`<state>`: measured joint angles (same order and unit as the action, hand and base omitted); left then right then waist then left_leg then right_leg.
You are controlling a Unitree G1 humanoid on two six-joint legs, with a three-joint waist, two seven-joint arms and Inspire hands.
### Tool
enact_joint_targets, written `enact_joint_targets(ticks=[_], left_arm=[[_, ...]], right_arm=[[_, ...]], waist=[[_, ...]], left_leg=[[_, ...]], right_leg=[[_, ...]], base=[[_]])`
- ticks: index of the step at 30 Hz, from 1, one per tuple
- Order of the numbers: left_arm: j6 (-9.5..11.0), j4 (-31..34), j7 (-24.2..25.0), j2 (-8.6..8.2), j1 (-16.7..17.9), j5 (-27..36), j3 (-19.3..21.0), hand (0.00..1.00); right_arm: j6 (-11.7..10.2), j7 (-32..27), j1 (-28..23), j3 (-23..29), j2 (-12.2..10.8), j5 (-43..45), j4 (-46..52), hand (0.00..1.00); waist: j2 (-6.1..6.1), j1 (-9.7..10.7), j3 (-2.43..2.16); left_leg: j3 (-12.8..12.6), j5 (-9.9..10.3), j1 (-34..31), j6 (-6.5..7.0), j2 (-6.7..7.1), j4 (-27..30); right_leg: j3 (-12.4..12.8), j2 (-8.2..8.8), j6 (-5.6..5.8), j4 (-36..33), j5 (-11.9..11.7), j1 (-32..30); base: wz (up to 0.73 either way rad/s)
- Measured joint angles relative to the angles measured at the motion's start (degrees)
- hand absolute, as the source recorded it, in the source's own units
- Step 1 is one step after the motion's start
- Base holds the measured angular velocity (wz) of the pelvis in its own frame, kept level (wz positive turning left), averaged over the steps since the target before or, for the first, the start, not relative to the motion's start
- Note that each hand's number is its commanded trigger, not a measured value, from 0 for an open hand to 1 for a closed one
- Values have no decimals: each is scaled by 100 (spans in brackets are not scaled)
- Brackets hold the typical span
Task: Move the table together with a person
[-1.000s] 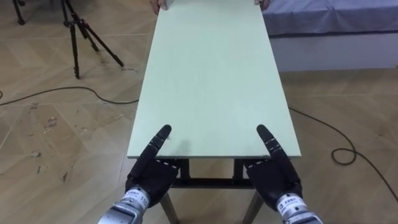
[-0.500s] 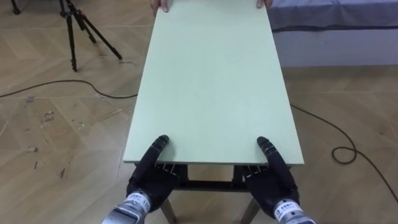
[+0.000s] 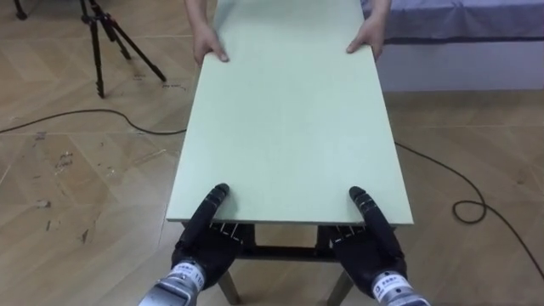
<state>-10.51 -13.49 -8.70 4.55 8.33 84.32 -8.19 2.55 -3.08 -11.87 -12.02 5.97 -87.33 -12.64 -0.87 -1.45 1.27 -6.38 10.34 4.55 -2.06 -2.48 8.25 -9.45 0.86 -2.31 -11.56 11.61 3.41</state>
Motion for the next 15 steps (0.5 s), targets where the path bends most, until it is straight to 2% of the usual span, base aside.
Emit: enact_joint_targets(ticks=[6, 12, 15], left_arm=[[19, -3, 32, -12, 2, -21, 0, 100], [151, 7, 302, -136, 1, 7, -1, 100], [173, 15, 439, -181, 2, 49, -8, 100]], right_arm=[[-2, 51, 0, -8, 0, 11, 13, 100], [-81, 202, 2, -10, 20, 54, 231, 100], [-163, 373, 16, -5, 16, 124, 265, 100]], waist=[[-46, 5, 1], [-80, 19, -10], [-95, 18, -39]], left_leg=[[-20, 0, -24, 0, 2, 1], [-43, 0, -76, 1, 11, 59], [-41, -1, -85, 1, 11, 106]], right_leg=[[-6, -1, 0, -1, 0, -27], [-48, -5, 1, -11, 0, -45], [-67, 1, 1, -22, 0, -32]], base=[[0], [1], [1]])
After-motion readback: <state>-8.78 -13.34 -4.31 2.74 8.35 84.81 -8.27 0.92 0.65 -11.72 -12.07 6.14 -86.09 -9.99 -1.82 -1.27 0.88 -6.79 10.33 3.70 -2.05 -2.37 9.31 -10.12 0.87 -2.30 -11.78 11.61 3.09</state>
